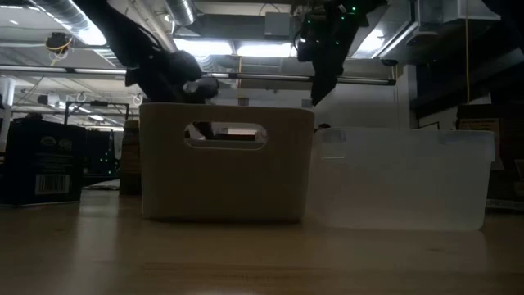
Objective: Sort spices by type
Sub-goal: Put the top brown seasoning bottle into the black transparent bin
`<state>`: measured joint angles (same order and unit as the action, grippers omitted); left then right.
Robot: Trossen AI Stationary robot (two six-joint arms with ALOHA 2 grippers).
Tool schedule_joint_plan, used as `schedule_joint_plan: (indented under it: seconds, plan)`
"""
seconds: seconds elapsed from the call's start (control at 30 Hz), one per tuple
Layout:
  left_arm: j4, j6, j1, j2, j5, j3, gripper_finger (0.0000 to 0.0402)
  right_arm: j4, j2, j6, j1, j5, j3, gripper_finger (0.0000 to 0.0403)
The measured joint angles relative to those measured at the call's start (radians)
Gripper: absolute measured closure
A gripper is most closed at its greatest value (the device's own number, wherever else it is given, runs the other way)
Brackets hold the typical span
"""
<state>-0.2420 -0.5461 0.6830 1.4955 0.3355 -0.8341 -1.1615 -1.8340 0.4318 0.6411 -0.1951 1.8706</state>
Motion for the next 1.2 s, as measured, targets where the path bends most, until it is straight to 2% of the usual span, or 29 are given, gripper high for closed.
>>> schedule_joint_plan:
  seconds: [0.17,0.4,0.5,0.63,0.93,1.2]
  plan:
    - [0.042,0.160,-0.002,-0.060,0.050,0.000,0.0231,0.067,-0.001,0.096,0.000,-0.139,0.000,0.0045]
    - [0.219,0.156,-0.002,-0.116,0.277,-0.001,0.0231,0.164,-0.001,0.255,-0.008,-0.383,0.000,0.0045]
    - [0.279,0.136,-0.003,-0.120,0.369,-0.002,0.0231,0.212,-0.001,0.305,-0.025,-0.435,0.000,0.0045]
    - [0.318,0.159,-0.018,-0.120,0.424,-0.002,0.0231,0.275,-0.001,0.342,-0.082,-0.468,0.000,0.0045]
    - [0.314,0.331,-0.104,-0.120,0.423,-0.002,0.0224,0.297,-0.001,0.397,-0.222,-0.436,0.000,0.0045]
    - [0.314,0.425,-0.192,-0.120,0.379,-0.002,0.0223,0.297,-0.001,0.395,-0.312,-0.424,0.000,0.0045]
